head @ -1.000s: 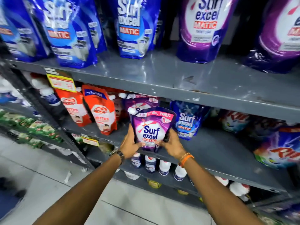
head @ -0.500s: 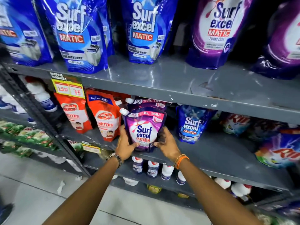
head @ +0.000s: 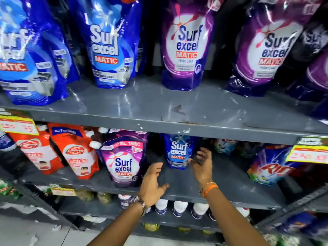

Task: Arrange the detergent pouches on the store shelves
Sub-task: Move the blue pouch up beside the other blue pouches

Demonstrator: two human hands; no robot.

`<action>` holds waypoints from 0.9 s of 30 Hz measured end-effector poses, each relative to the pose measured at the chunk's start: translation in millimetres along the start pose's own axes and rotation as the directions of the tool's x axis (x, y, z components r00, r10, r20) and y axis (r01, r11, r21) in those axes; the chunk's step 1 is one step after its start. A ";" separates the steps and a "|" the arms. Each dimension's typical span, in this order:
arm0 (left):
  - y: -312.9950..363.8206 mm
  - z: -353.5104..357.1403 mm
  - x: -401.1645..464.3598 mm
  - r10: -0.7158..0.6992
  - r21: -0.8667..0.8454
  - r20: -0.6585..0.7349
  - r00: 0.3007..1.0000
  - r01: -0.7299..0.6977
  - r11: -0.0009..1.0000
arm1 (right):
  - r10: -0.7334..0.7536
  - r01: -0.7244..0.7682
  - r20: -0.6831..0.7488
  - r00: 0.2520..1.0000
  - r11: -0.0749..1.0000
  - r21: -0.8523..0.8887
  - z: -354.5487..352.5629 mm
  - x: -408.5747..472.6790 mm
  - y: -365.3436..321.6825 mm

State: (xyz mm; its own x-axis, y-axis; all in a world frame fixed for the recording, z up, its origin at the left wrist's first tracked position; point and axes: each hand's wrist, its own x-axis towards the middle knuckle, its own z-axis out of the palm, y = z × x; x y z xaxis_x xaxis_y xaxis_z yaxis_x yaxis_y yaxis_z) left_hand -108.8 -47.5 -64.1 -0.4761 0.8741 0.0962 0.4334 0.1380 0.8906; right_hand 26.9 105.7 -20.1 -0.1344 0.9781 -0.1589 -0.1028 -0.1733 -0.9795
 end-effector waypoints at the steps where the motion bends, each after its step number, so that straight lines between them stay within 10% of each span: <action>1: -1.6 -1.7 11.6 -0.038 0.010 0.014 0.999 0.038 0.999 | -0.049 0.053 0.047 0.998 0.995 -0.085 9.0 0.8 1.6; 7: 3.7 -25.8 66.8 -0.170 -0.063 0.021 0.985 0.171 0.983 | -0.081 0.143 0.316 0.945 0.974 -0.179 47.3 -10.8 -3.1; 27: -6.5 -17.1 2.1 -0.060 -0.184 0.078 0.995 0.073 0.980 | -0.108 0.123 0.301 0.947 0.992 -0.030 9.2 -70.5 10.7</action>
State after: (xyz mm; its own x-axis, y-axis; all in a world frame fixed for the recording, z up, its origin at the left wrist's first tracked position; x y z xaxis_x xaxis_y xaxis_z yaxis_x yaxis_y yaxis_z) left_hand -125.6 -54.6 -62.1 -0.4399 0.8980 0.0078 0.2493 0.1138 0.9617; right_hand 26.3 33.9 -18.3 -0.4134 0.9105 -0.0075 -0.0888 -0.0485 -0.9949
